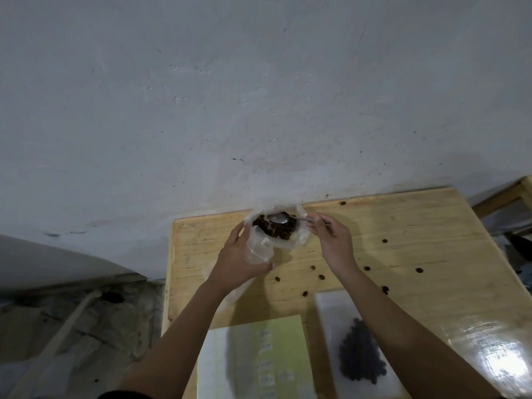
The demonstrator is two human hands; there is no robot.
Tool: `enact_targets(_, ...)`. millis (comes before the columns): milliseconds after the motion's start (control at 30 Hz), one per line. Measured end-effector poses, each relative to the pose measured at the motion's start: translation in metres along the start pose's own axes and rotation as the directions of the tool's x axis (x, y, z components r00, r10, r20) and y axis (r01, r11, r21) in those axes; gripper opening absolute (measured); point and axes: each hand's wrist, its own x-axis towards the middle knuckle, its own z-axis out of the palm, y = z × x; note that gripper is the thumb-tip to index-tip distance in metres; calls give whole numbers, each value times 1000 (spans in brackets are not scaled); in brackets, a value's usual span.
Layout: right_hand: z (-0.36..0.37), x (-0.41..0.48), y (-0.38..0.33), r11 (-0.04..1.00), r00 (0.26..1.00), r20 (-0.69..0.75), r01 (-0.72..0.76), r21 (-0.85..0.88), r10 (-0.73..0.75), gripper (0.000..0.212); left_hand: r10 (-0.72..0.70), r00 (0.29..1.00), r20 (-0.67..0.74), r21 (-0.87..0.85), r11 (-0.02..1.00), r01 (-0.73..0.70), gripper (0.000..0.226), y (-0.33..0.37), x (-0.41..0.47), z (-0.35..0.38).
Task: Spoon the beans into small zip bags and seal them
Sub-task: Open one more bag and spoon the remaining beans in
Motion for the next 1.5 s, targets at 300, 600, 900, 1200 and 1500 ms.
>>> enact_targets(300, 3, -16, 3, 981, 987, -120, 88, -173, -110, 25, 140, 982, -129, 121, 985, -124, 115, 5, -3, 8)
enact_targets(600, 22, -10, 12, 922, 922, -186, -286, 262, 339, 22, 147, 988, -41, 69, 987, -144, 119, -3, -10, 6)
enact_targets(900, 26, -4, 3, 827, 860, -143, -408, 387, 491, 22, 68, 998, 15, 89, 994, -69, 123, -9, -14, 5)
enact_targets(1200, -13, -9, -17, 887, 914, -186, -275, 370, 360, 20, -11, 1000, -14, 133, 991, 13, 128, -9, -13, 11)
enact_targets(1500, -9, -33, -33, 983, 985, 82, -157, 97, 150, 24, 8, 999, -36, 178, 984, -2, 123, -1, -12, 16)
